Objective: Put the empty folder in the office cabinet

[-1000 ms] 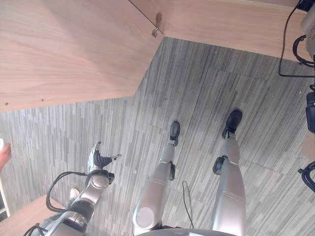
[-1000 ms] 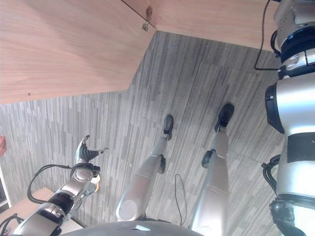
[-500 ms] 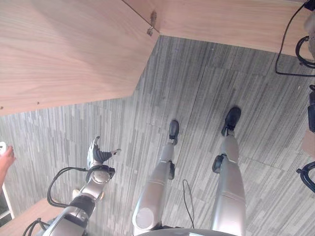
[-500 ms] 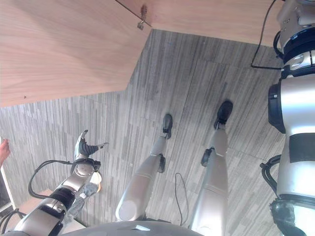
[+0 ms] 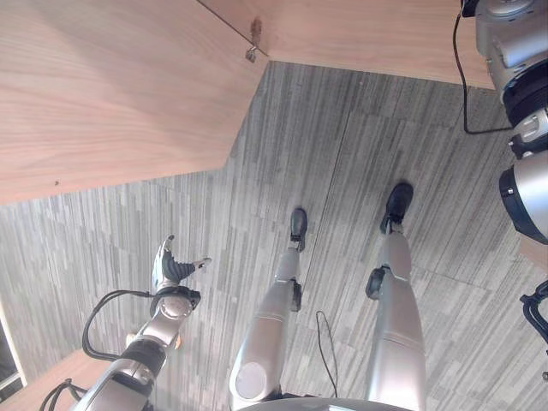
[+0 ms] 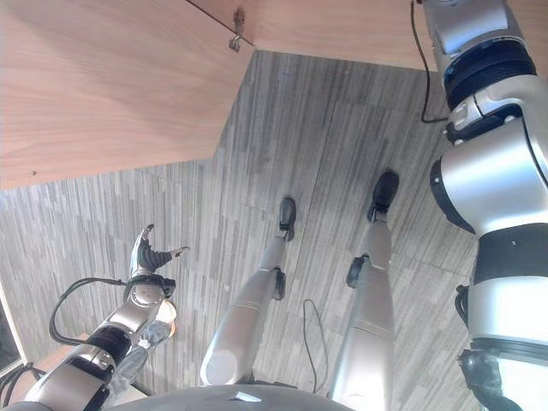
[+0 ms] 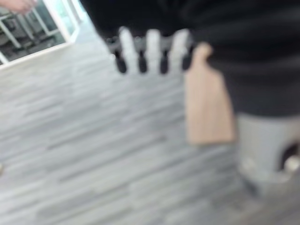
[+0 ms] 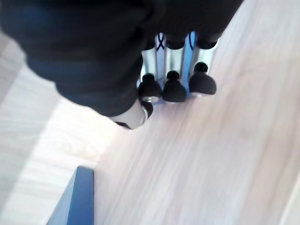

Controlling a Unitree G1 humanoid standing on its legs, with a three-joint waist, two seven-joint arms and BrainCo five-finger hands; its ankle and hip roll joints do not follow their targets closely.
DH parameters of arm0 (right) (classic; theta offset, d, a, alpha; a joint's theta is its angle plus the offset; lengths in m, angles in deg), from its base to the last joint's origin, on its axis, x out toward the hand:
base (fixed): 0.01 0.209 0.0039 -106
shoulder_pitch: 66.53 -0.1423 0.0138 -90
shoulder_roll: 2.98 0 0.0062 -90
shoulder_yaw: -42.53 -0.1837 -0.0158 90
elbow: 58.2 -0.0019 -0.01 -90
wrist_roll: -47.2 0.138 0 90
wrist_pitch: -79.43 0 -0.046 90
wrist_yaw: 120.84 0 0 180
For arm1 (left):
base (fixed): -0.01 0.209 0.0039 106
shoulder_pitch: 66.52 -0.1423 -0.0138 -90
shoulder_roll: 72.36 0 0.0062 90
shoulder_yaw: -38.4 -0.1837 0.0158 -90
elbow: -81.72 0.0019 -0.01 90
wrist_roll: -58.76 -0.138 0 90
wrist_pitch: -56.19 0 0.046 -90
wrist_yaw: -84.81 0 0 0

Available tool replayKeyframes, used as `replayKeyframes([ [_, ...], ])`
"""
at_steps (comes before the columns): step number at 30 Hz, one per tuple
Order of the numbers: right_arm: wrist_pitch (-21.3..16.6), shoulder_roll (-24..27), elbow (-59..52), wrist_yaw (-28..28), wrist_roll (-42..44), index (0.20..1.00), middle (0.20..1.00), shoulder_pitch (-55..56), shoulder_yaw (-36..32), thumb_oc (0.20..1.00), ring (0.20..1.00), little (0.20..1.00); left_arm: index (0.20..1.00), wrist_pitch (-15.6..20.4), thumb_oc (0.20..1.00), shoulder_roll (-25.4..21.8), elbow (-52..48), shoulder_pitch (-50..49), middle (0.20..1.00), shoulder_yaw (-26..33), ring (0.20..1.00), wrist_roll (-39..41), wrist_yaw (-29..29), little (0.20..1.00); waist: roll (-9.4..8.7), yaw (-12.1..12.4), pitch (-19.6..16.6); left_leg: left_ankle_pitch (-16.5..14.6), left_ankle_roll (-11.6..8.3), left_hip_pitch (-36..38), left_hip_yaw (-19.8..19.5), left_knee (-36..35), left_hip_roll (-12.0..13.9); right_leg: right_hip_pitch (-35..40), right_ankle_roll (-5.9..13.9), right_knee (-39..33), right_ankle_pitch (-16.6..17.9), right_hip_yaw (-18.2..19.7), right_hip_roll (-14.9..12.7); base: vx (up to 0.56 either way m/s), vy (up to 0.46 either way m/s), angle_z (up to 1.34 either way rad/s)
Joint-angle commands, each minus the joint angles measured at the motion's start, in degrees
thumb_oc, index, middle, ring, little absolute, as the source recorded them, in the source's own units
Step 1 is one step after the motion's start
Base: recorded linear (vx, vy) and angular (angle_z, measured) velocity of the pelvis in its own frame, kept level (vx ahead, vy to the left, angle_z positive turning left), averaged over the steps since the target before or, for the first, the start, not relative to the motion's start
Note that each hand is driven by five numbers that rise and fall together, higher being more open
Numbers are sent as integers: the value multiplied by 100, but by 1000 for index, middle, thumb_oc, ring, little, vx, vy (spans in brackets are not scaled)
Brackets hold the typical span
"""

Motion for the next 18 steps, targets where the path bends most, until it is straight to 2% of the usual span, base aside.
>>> replayKeyframes([
  [1,-180,-281,205,217,-608,200,200,-261,282,200,200,200,1000,25,1000,-639,212,158,1000,-48,1000,-59,216,1000,-127,136,-211,-754,-292,689,-106,-60,258,68,659,515,-1061,370,-69,3,-8,3],
  [9,-100,-258,352,240,-784,200,200,-160,181,200,200,200,1000,46,1000,-581,161,180,1000,-41,1000,-20,233,1000,-155,111,-217,-751,-289,620,-135,-60,260,37,662,498,-1043,360,-71,-8,-3,1],
  [10,-88,-253,379,253,-795,200,200,-155,167,200,200,200,1000,41,1000,-578,155,197,1000,-50,1000,-14,240,1000,-174,69,-176,-638,-285,563,-134,-60,219,-20,609,485,-886,340,-106,-66,-10,1],
  [15,-41,-212,507,325,-838,200,200,-107,44,200,200,200,1000,33,1000,-592,140,170,1000,-21,1000,2,239,1000,-134,100,-204,-752,-274,633,-118,-60,247,49,663,491,-1037,369,-57,12,11,-1],
  [16,-31,-199,532,366,-871,200,200,-110,37,200,200,200,1000,28,1000,-593,133,169,1000,-28,1000,-10,245,1000,-150,61,-170,-634,-270,561,-119,-60,200,-12,615,468,-875,354,-103,-62,-3,-3],
  [18,-12,-161,598,515,-938,200,200,-85,-31,200,200,200,1000,19,1000,-579,135,153,1000,-32,1000,-41,265,1000,-139,59,-163,-642,-265,555,-117,-60,198,-19,624,463,-871,372,-110,-31,-1,-1],
])
